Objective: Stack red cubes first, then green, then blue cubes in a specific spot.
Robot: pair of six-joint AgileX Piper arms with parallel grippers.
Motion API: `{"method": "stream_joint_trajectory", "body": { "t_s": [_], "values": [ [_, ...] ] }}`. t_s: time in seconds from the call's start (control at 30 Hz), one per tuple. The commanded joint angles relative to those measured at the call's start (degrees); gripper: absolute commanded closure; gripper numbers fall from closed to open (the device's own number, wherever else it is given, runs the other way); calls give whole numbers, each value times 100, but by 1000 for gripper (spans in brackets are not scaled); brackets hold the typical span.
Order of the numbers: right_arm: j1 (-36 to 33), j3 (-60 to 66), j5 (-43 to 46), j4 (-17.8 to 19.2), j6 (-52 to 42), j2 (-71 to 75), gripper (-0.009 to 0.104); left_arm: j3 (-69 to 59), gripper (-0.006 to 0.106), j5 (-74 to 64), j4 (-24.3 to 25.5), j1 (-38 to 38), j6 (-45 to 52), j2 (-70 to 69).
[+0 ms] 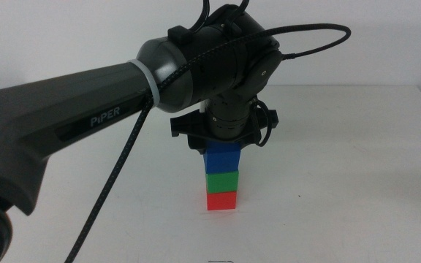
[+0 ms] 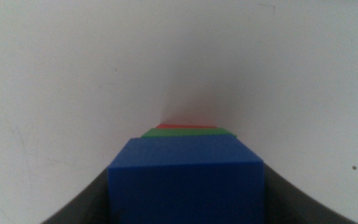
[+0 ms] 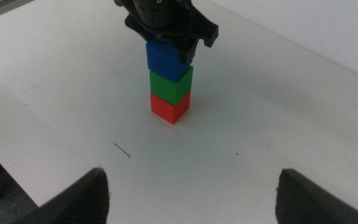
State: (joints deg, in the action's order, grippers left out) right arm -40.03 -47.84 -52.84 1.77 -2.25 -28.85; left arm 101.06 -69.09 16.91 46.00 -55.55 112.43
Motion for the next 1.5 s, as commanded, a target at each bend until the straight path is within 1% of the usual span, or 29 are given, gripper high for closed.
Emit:
{"method": "stream_joint_trajectory", "body": {
  "t_s": [0.0,0.3,0.4,0.57,0.6,0.73,0.8,0.97,1.07,1.13,1.3,1.37,1.47],
  "values": [
    [22,-133,411,66,-47,-62,4,186,39,163,100,13,41,-317],
    [22,-133,411,66,-47,-62,4,186,32,204,100,13,80,-317],
    [22,-133,411,66,-47,-62,4,186,25,199,175,13,229,-323],
    [22,-133,411,66,-47,-62,4,186,8,113,236,9,525,-458],
    [22,-133,411,66,-47,-62,4,186,7,113,241,9,555,-491],
    [22,-133,411,66,-47,-62,4,218,7,119,236,9,650,-673],
    [22,-133,411,66,-47,-62,4,218,7,80,156,15,771,-822],
    [22,-133,411,66,-47,-62,4,218,7,-221,-63,15,1612,-1380],
    [22,-133,411,66,-47,-62,4,197,7,-660,-87,15,1797,-1836],
    [22,-133,412,66,-47,-62,4,176,7,-654,0,15,1973,-2155],
    [22,-133,412,66,-47,-62,4,125,7,-654,534,11,2891,-2817],
    [22,-133,412,66,-47,-67,4,-3,7,-654,730,-41,3030,-3132],
    [22,-133,407,71,-47,-59,4,-393,7,-634,647,-347,3070,-3711]
  ]
}}
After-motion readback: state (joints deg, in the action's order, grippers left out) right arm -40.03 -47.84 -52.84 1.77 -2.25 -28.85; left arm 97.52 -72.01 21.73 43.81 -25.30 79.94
